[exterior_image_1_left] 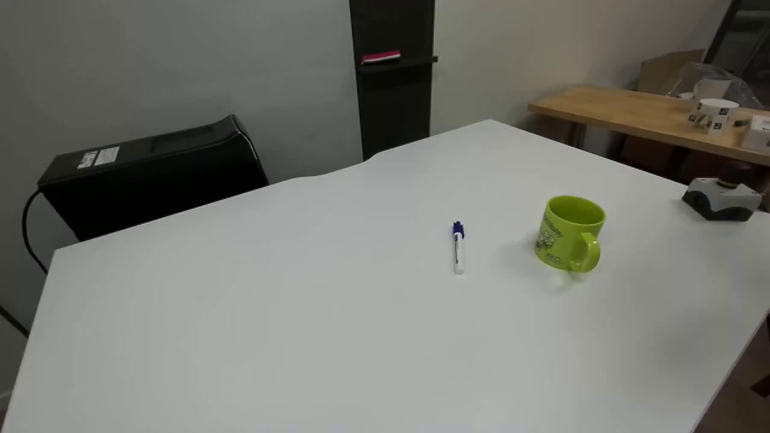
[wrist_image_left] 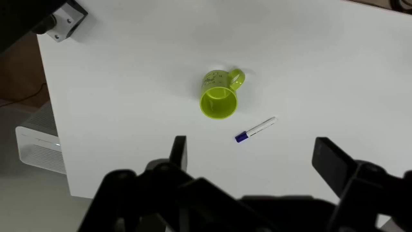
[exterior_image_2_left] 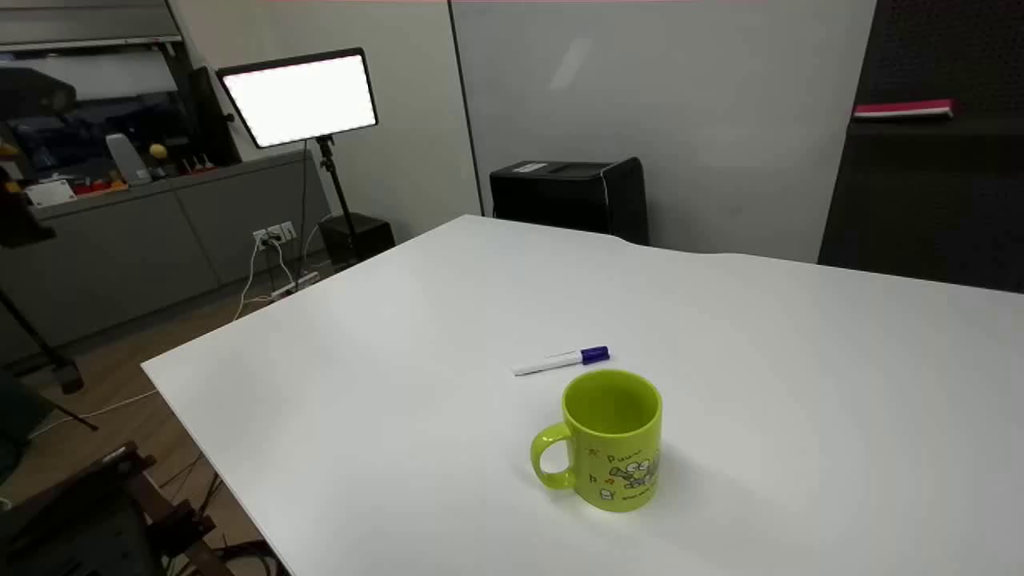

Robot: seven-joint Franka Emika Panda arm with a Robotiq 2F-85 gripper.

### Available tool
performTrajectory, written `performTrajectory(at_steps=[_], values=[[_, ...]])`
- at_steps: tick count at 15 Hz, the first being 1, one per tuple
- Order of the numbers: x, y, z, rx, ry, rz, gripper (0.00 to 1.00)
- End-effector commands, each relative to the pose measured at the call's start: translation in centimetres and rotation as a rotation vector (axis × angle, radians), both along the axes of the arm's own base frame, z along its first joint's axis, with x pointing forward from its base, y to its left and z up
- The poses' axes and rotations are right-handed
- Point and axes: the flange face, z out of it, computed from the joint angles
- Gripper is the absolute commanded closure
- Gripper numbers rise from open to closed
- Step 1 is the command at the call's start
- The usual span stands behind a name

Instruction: Put the marker in the mug

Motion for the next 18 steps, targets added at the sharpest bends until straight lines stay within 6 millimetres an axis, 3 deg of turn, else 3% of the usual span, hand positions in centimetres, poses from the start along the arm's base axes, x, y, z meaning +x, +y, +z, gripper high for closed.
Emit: performTrajectory(at_steps=[1,13,18], values=[[0.0,0.0,0.1,0.000,0.001,0.000,0.00],[0.0,0.0,0.1,0.000,0.001,0.000,0.00],[2.6,-0.7,-1.8,0.033,0.040,-0.003,0.00]])
